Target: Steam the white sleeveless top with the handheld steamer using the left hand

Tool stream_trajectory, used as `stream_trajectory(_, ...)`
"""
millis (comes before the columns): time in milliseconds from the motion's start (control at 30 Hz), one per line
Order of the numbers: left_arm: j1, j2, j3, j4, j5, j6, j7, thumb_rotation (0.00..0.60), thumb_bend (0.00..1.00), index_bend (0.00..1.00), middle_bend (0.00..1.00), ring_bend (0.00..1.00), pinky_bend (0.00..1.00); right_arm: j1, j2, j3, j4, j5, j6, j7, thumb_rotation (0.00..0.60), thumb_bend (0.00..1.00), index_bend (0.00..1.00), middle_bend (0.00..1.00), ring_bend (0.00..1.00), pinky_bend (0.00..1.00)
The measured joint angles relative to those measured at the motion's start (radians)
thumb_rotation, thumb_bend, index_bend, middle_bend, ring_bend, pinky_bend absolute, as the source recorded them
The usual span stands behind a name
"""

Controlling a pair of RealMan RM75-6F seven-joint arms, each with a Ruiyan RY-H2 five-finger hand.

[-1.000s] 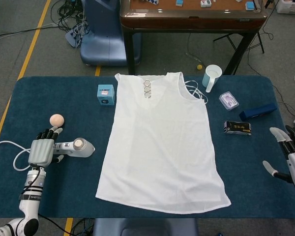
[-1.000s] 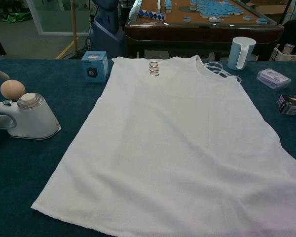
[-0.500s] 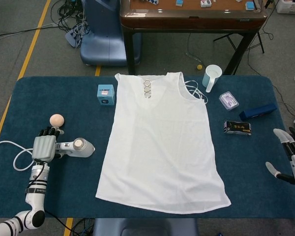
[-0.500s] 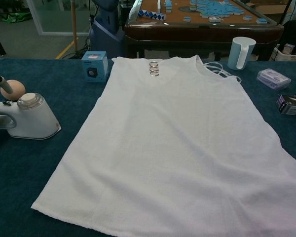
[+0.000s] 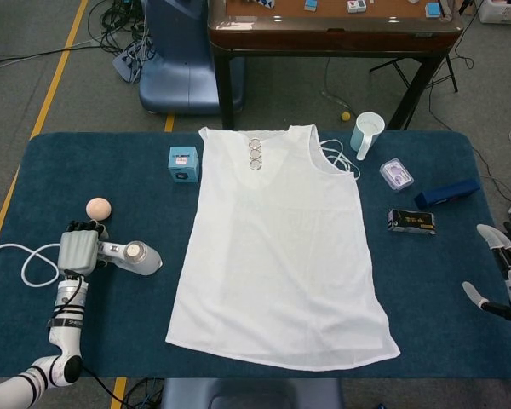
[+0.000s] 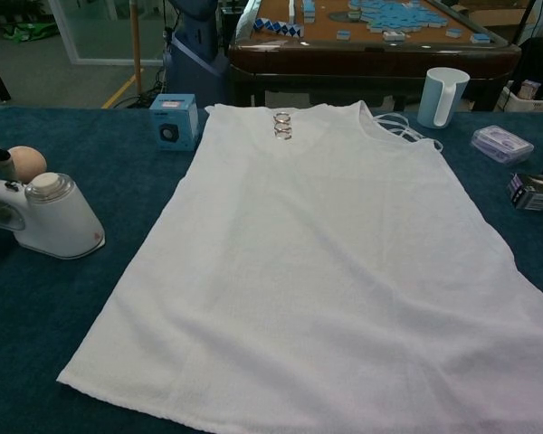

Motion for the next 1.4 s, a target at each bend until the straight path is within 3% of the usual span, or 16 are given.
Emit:
stream_trajectory(233,-0.007,-0.027,0.016,0.049,0.02,-0.008,-0.019,0.6,0.25,0.56,0.44,0.36,0.23,0.001,-0.005,0.0,0.006,0.008,-0.009,0.003,0.6,0.26,0.0,0.16,0.03,0.05)
stream_trajectory(567,-0.013,-0.043,0.042,0.09,0.089,0.013,-0.107,0.6,0.25,0.76,0.56,0.46,0.32,0.001,-0.007,0.001,0.0,0.01,-0.013,-0.003,0.6,0.26,0.0,0.16,0.03,0.05)
stream_trajectory(867,-0.018,-0.043,0.042,0.117,0.118,0.006,-0.255,0.6,0.25,0.85,0.69,0.59,0.54,0.002,-0.006,0.0,-0.011,0.008,-0.018,-0.015,0.6,0.26,0.0,0.16,0.03,0.05)
stream_trajectory(1067,-0.021,-0.013,0.023,0.091,0.098,-0.049,-0.345,0.6,0.25,0.87,0.77,0.66,0.61,0.01,-0.005,-0.01,-0.02,-0.002,-0.042,-0.024,0.6,0.26,0.0,0.16,0.03,0.05)
stream_trajectory(1400,-0.019,0.064,-0.006,-0.024,0.068,-0.101,-0.448,0.6,0.25,0.89,0.8,0.68,0.64,0.042,-0.011,-0.031,-0.038,-0.037,-0.105,-0.045,0.6,0.26,0.0,0.16,0.03,0.05)
